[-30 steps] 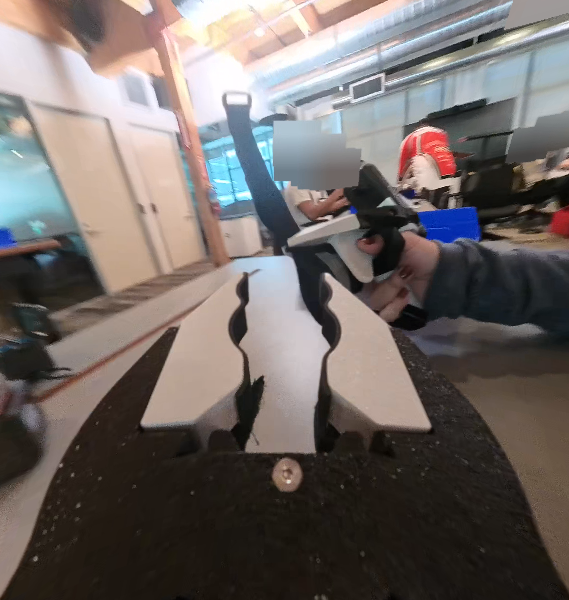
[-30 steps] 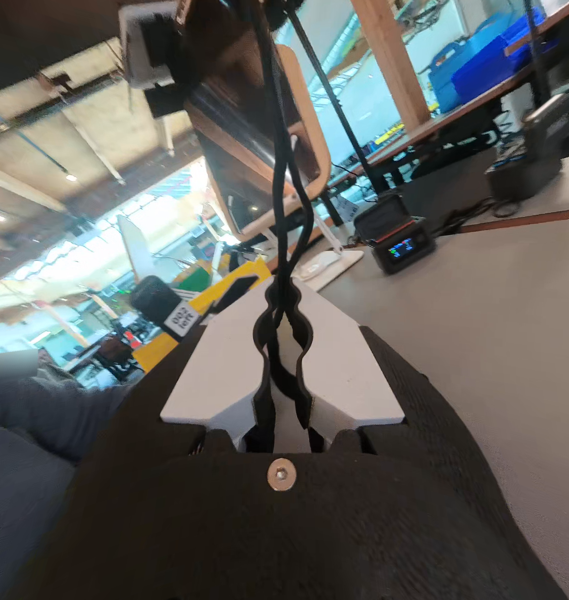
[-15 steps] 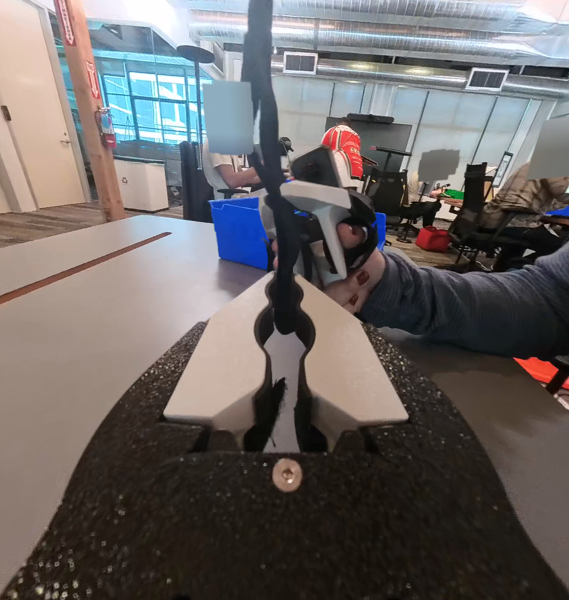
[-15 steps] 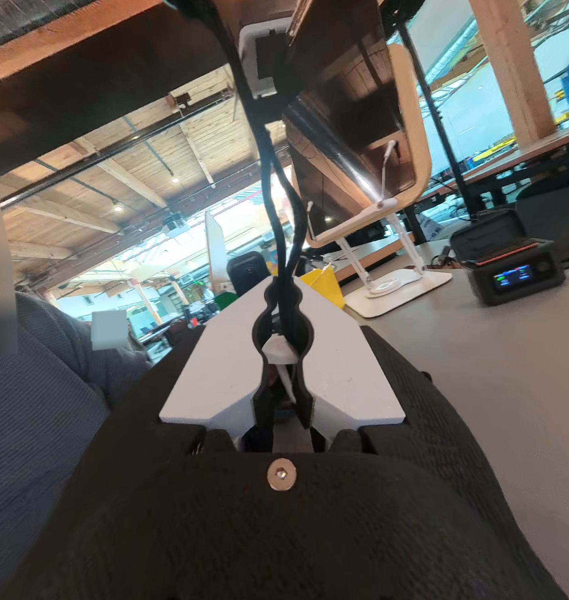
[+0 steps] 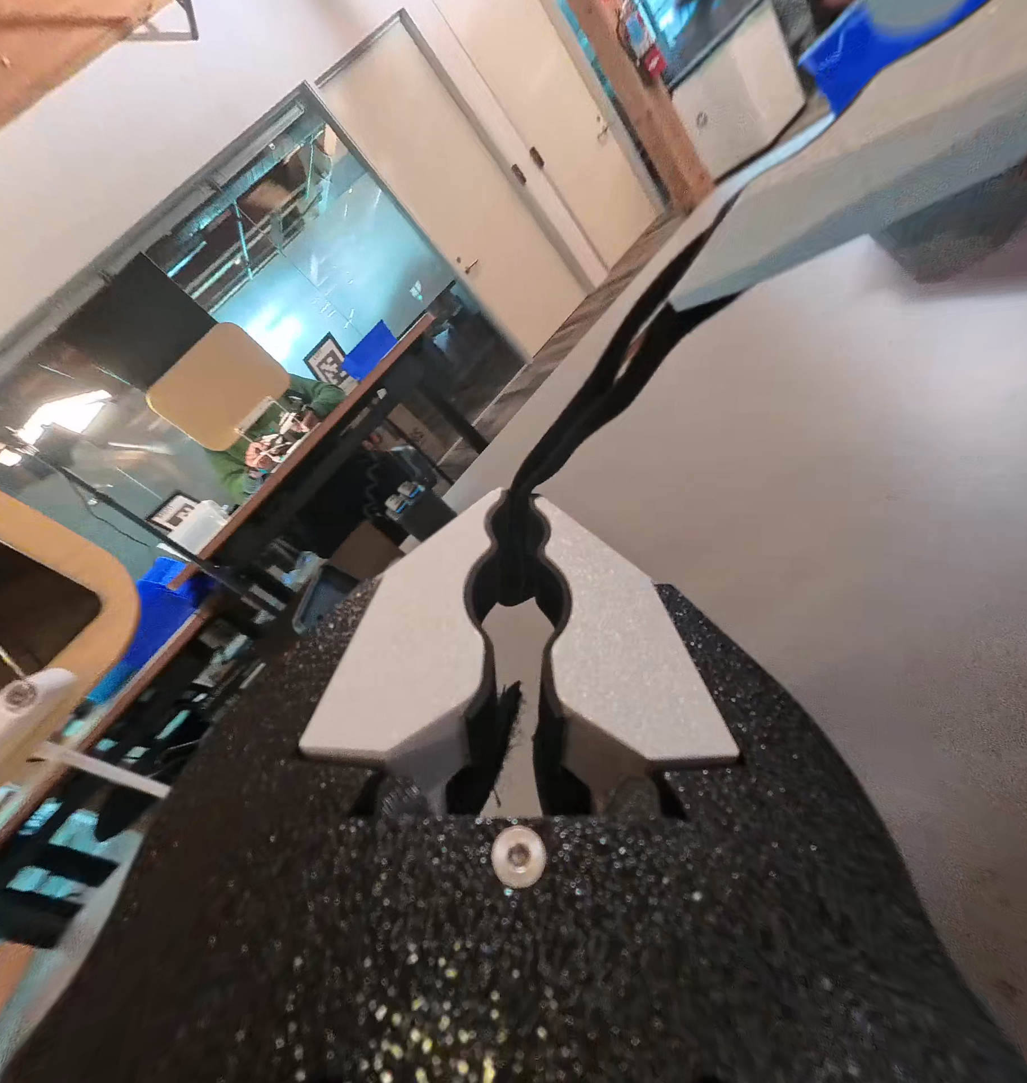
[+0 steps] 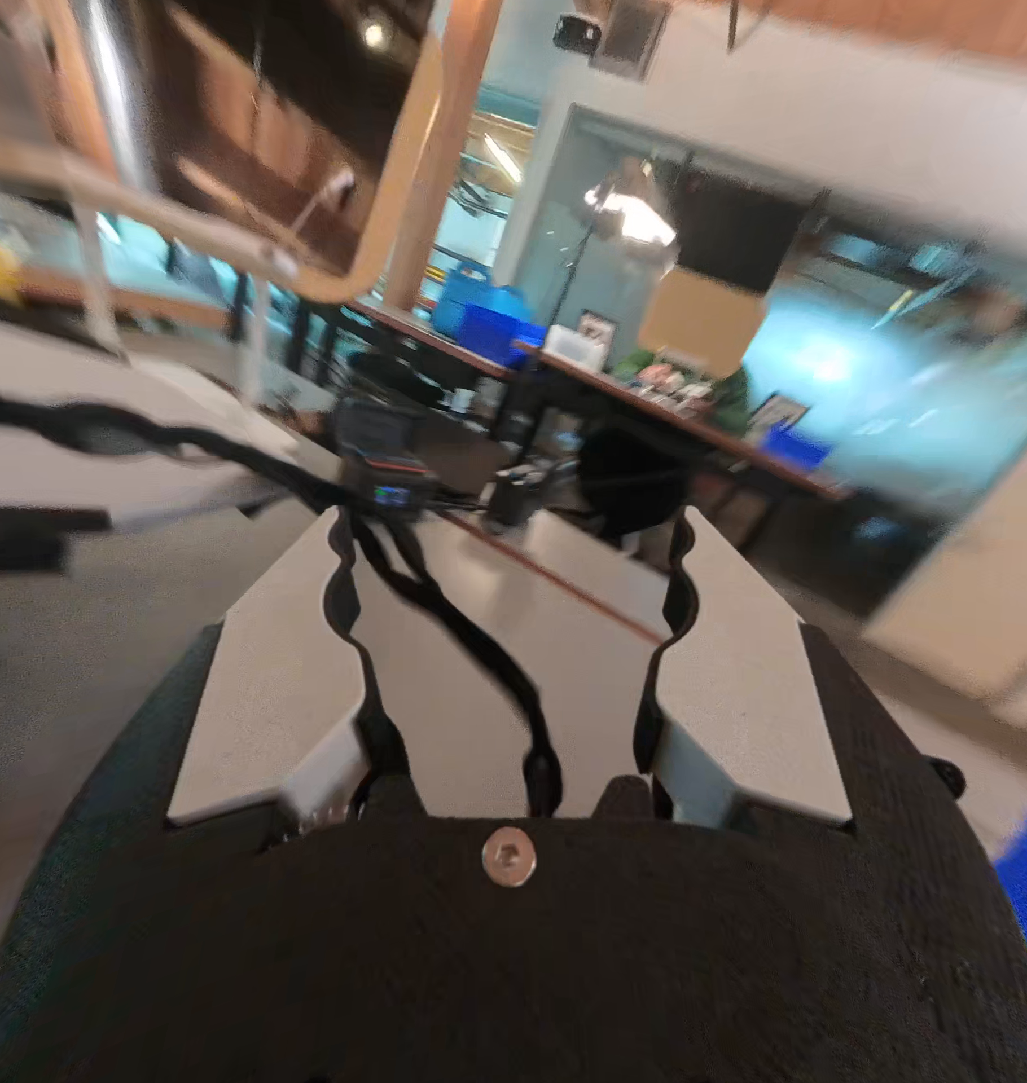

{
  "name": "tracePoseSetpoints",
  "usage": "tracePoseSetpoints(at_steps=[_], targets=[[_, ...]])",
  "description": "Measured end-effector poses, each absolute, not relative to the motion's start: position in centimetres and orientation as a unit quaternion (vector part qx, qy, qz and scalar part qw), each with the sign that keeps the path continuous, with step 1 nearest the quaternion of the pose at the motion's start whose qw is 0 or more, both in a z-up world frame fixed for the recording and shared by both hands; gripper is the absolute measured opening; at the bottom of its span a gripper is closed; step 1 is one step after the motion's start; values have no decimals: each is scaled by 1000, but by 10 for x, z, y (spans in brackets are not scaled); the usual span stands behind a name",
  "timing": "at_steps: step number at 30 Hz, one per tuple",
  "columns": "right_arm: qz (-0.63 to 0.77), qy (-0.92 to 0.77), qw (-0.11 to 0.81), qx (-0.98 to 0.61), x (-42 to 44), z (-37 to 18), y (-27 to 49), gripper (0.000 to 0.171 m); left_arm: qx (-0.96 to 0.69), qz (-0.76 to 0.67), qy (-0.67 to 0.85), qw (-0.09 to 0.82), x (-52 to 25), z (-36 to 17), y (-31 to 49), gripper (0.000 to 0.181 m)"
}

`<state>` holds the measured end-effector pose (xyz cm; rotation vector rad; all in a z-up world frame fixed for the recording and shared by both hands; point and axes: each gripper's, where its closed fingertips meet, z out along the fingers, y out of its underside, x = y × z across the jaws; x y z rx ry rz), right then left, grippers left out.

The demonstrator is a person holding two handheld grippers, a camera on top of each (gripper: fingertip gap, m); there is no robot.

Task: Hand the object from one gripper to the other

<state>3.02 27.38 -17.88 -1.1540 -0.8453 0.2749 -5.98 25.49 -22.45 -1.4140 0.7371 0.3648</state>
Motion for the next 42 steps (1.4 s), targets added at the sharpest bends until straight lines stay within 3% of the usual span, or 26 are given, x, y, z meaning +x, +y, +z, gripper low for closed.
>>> tracePoseSetpoints(at_steps=[3, 7, 10, 13, 15, 22, 27, 34, 36, 37, 40, 42], targets=[[-35, -485, 754, -442, 15, -187, 258, 103, -618, 201, 343, 678, -59, -224, 254, 2], [-128, -564, 696, -426, -2, -224, 259, 86, -588, 231, 357, 688, -55, -217, 250, 3], [-171, -563, 696, -412, 3, -226, 265, 55, -565, 261, 376, 686, -51, -216, 247, 3], [-168, -551, 711, -402, 7, -218, 262, 7, -552, 265, 384, 691, -46, -215, 245, 2], [-168, -550, 711, -405, 8, -215, 261, 3, -532, 256, 375, 714, -44, -209, 241, 4], [-157, -468, 740, -457, 41, -176, 275, 2, -488, 53, 340, 802, -33, -187, 216, 35], [-216, -366, 696, -579, 136, -123, 290, 2, -516, 23, 288, 806, -51, -185, 226, 33], [-155, -190, 539, -806, 277, -166, 310, 3, -528, 17, 286, 799, -53, -189, 231, 30], [-162, -175, 507, -828, 295, -184, 320, 5, -519, 11, 282, 807, -53, -185, 228, 39], [-168, -171, 490, -838, 301, -193, 323, 11, -515, 5, 278, 811, -54, -183, 226, 42], [-198, -154, 467, -848, 312, -202, 327, 59, -520, -9, 263, 813, -58, -181, 227, 46], [-219, -153, 502, -823, 305, -183, 328, 67, -526, -10, 256, 811, -61, -182, 230, 46]])
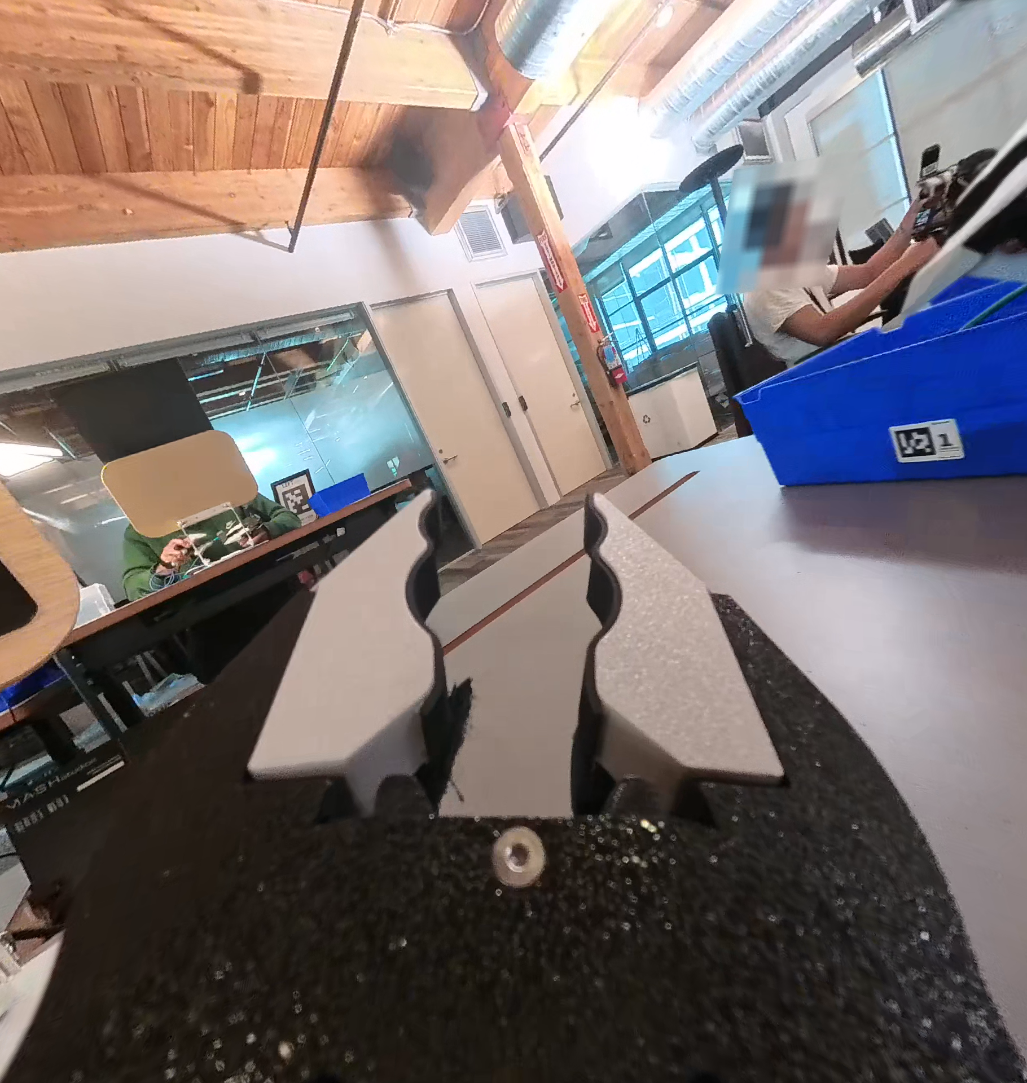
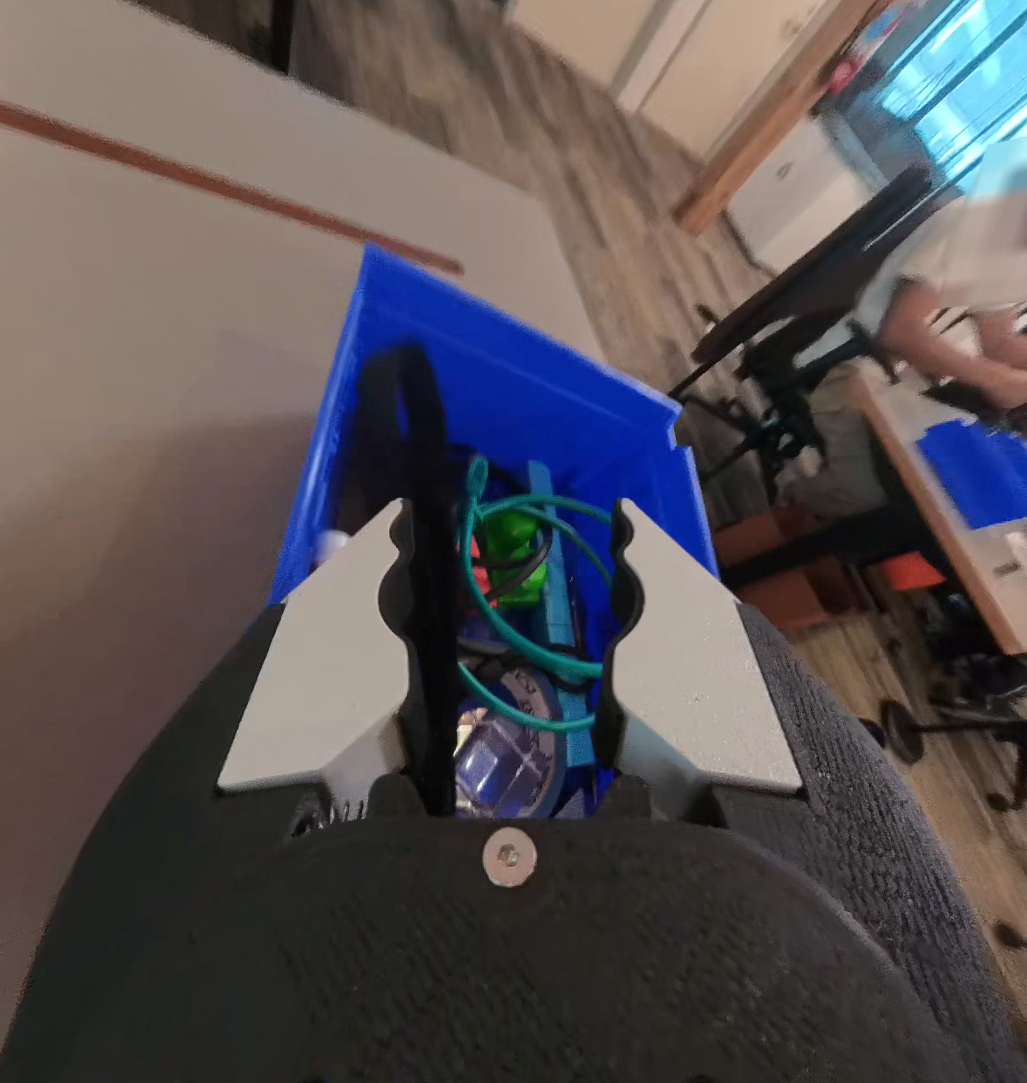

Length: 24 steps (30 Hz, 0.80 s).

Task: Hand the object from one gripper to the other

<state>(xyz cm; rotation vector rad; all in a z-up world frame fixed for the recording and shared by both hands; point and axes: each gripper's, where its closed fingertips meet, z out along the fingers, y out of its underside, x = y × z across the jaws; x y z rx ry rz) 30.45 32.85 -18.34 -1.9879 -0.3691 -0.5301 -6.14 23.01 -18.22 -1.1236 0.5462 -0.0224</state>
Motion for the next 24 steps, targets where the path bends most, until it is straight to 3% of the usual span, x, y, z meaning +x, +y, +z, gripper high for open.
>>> tracePoseSetpoints(at_steps=[4, 10, 17, 24], targets=[[-173, -201, 618, -740, 235, -133, 325, 69, -532, -7, 259, 807, -61, -185, 233, 45], [110, -239, 788, -557, 72, -116, 296, 68, -531, -2, 272, 802, -58, -187, 232, 44], [76, -361, 795, -482, 4, -190, 276, 66, -541, -14, 273, 796, -57, -189, 234, 46], [102, -357, 786, -494, 5, -195, 280, 65, -569, -42, 230, 788, -63, -158, 230, 51]])
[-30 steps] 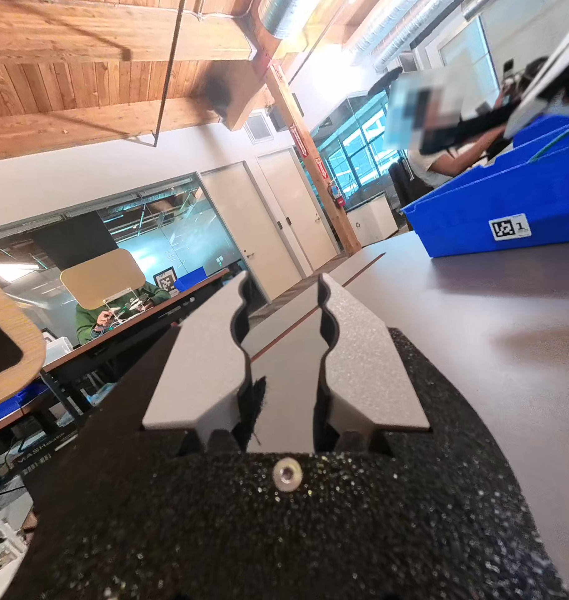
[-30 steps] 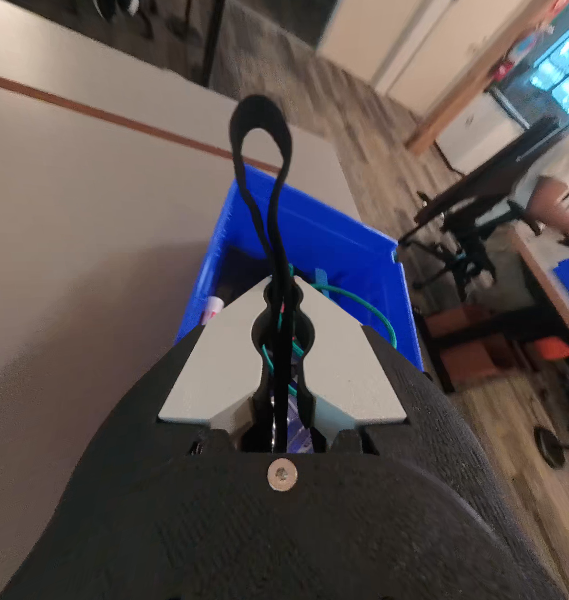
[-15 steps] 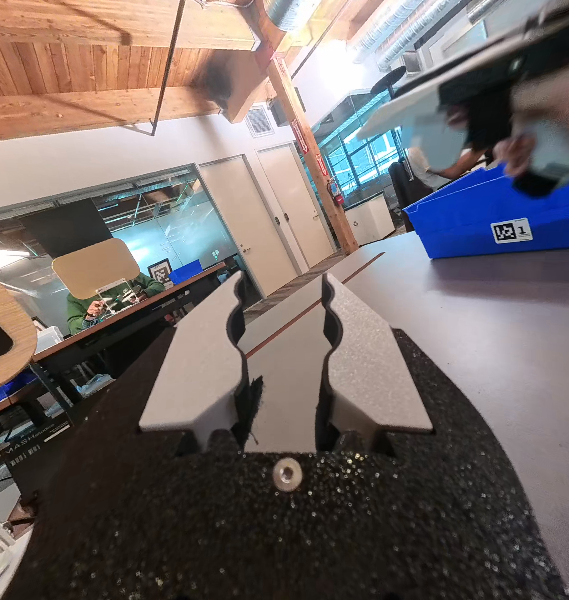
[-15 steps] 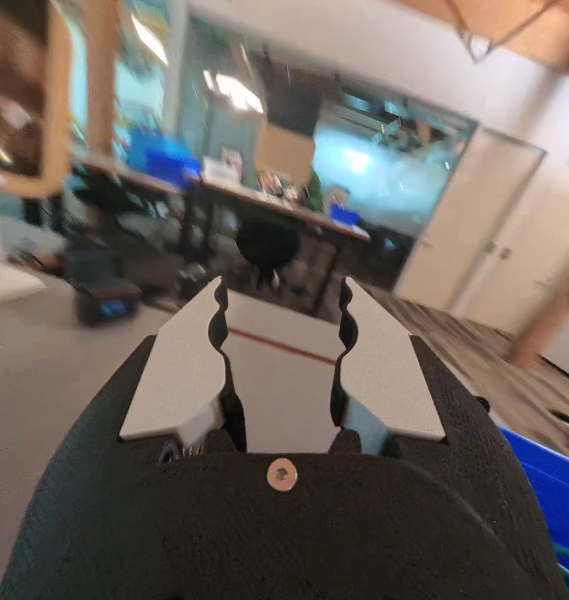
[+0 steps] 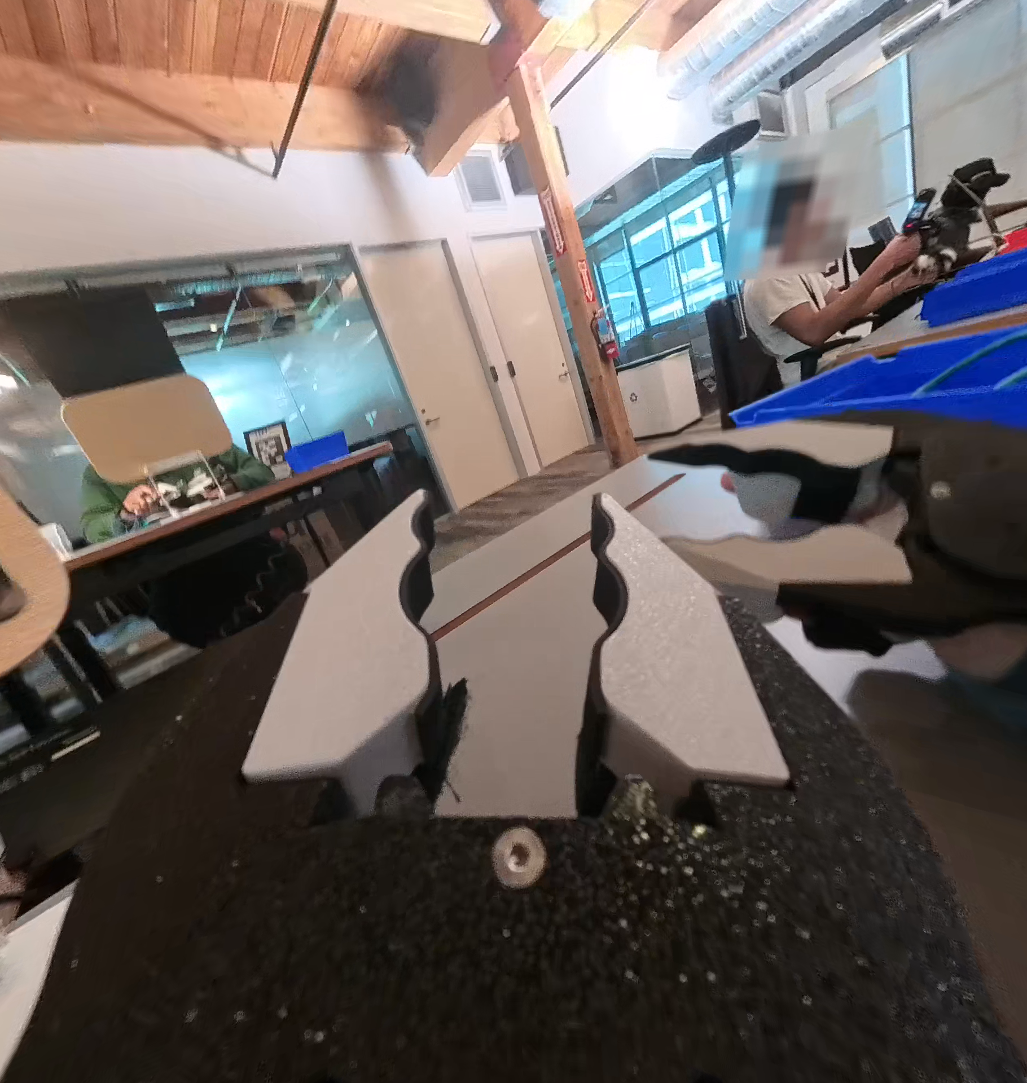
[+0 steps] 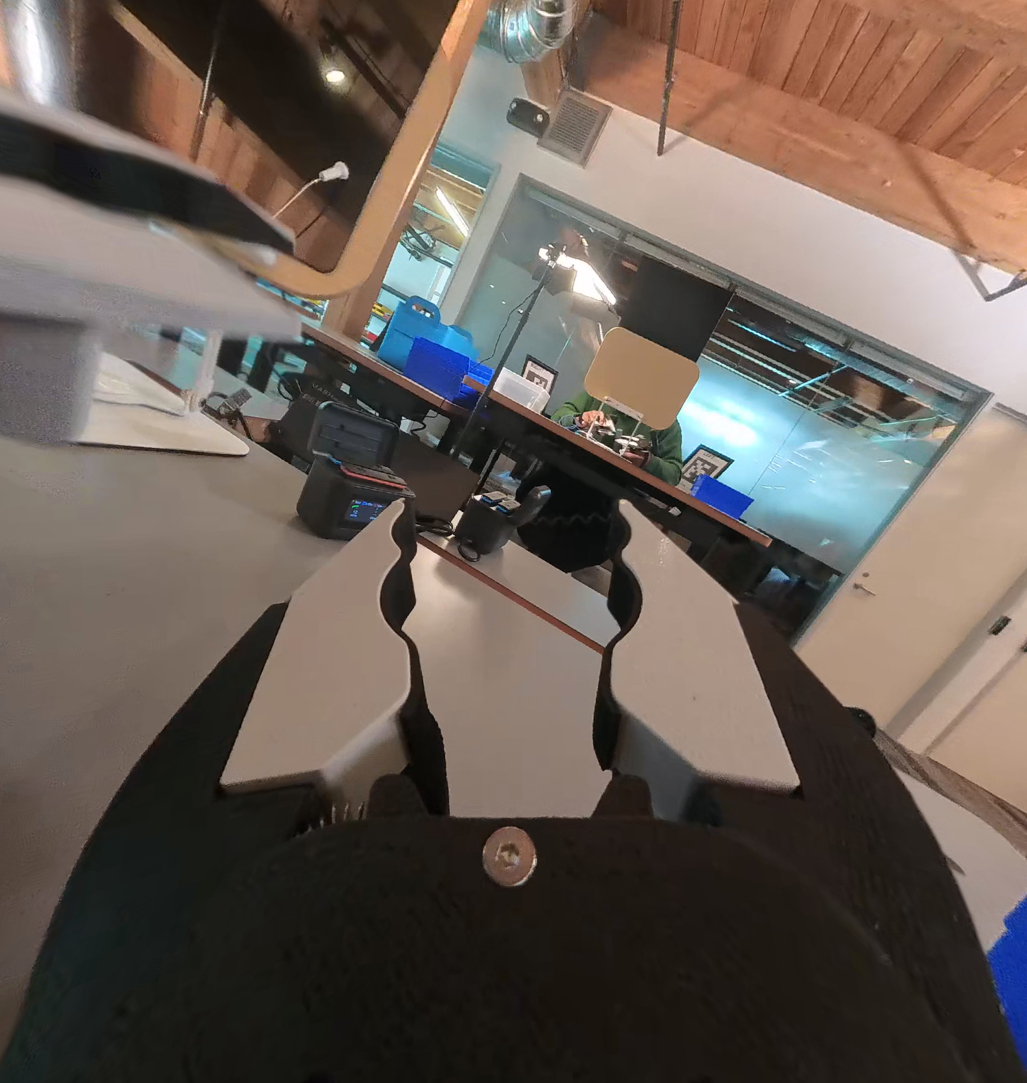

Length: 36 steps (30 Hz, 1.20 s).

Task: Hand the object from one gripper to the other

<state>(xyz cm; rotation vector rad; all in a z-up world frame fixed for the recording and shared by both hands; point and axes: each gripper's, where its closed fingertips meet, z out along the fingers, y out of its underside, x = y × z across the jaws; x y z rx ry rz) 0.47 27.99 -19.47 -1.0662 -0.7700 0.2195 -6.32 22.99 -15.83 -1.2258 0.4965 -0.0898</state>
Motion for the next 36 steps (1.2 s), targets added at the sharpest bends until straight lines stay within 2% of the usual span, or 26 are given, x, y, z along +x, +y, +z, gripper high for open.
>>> tracePoseSetpoints(at_steps=[5, 8, 12, 15, 18, 20, 23, 28, 31, 36], targets=[[107, -374, 779, -492, -1, -198, 277, 61, -662, -58, 185, 724, -106, -105, 209, 67], [112, -381, 777, -490, -4, -199, 276, 59, -727, -15, 186, 660, -164, -92, 186, 70], [124, -380, 771, -495, -6, -201, 278, 58, -866, 35, 173, 468, -264, -138, 139, 73], [135, -374, 768, -502, -5, -202, 281, 58, -920, -12, 161, 357, -309, -180, 97, 70], [141, -370, 767, -505, -5, -202, 282, 58, -940, -71, 111, 315, -330, -206, 69, 64], [142, -372, 766, -505, -6, -202, 281, 58, -949, -113, 96, 277, -328, -225, 52, 67], [138, -381, 765, -501, -9, -203, 278, 58, -965, -89, 94, 228, -335, -252, 36, 74], [131, -393, 763, -497, -12, -205, 276, 58, -971, -108, 91, 193, -323, -275, 34, 83], [132, -393, 761, -499, -12, -206, 277, 58, -982, -64, 96, 149, -330, -293, 31, 91], [134, -395, 757, -502, -13, -208, 278, 58, -985, 23, 126, 118, -348, -312, 33, 88]])
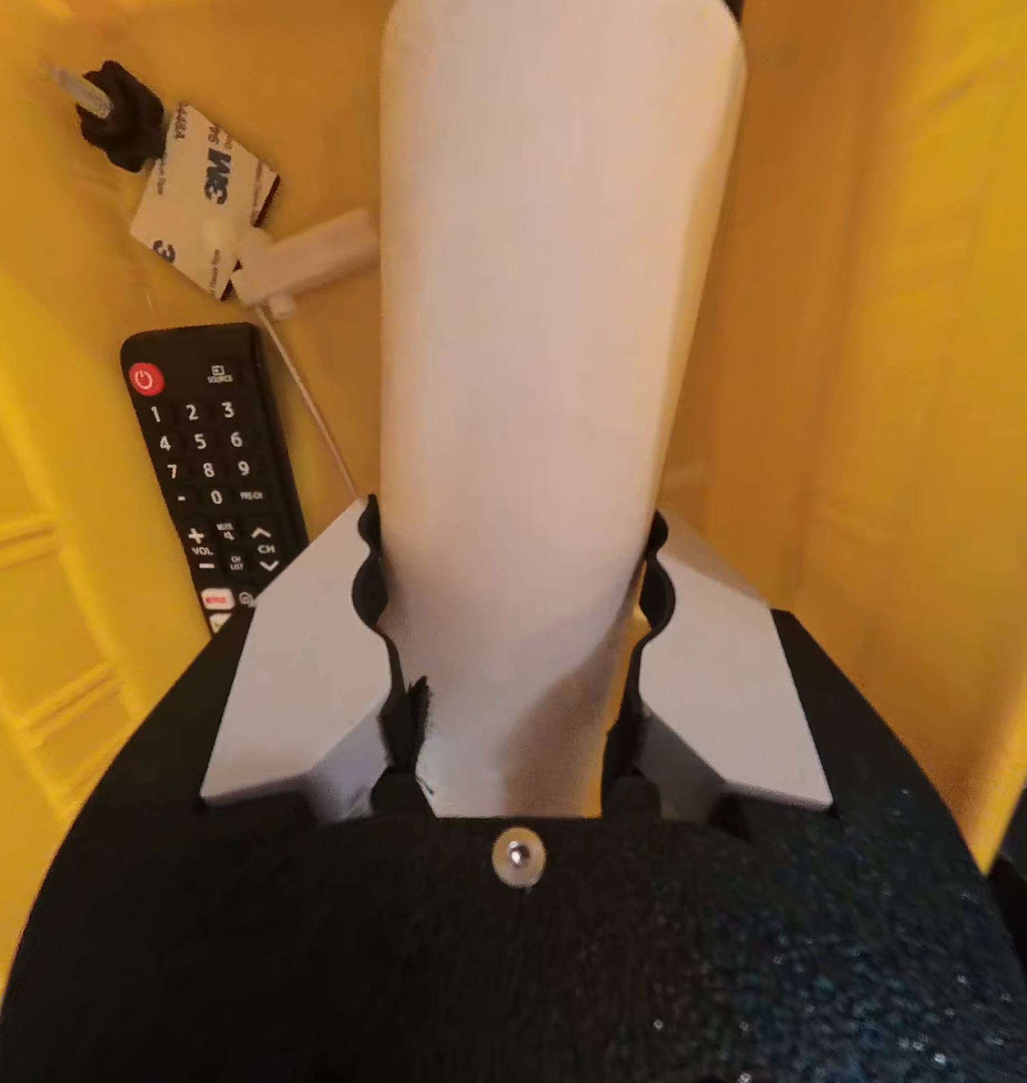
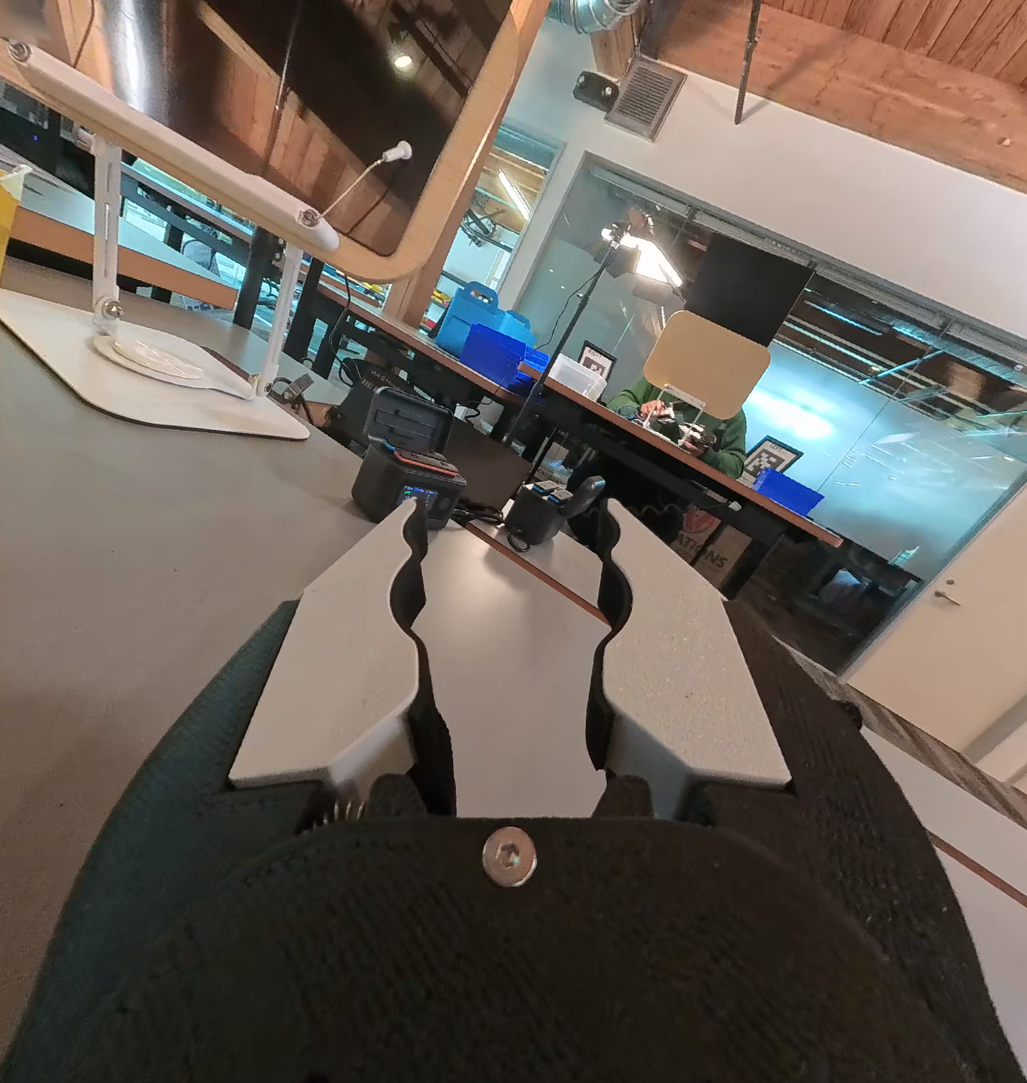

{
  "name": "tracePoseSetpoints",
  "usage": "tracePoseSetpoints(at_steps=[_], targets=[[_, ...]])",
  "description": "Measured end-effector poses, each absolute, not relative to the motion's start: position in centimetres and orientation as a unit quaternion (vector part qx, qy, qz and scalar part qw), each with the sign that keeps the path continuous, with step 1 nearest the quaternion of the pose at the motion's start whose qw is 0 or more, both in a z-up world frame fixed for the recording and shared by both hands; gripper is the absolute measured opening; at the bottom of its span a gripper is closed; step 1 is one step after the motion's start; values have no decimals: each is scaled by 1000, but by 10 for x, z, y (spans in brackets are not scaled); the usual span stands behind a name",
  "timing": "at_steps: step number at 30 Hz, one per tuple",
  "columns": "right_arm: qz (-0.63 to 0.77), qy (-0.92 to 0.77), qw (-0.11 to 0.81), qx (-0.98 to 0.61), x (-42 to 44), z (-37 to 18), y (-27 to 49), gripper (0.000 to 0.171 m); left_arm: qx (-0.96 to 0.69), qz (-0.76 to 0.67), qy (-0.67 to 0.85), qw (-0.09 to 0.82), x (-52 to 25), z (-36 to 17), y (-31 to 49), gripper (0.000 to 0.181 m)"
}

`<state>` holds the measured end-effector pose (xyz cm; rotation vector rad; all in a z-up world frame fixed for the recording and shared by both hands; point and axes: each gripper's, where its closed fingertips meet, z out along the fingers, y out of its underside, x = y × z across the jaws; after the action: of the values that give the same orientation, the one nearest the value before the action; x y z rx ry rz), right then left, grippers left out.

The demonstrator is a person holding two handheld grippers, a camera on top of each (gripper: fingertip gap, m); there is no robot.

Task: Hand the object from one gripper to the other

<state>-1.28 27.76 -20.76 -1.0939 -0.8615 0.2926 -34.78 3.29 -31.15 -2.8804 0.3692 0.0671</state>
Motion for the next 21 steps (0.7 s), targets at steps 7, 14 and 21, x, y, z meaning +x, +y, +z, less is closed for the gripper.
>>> tracePoseSetpoints(at_steps=[7, 14, 21], targets=[[133, -401, 755, -501, -15, -209, 277, 57, -974, 72, 150, 151, -367, -298, 36, 86], [136, -402, 755, -500, -17, -208, 277, 56, -909, 40, 90, 405, -359, -197, 74, 85], [148, -414, 757, -483, -22, -206, 266, 56, -746, -141, 159, 631, -216, -94, 131, 86]])
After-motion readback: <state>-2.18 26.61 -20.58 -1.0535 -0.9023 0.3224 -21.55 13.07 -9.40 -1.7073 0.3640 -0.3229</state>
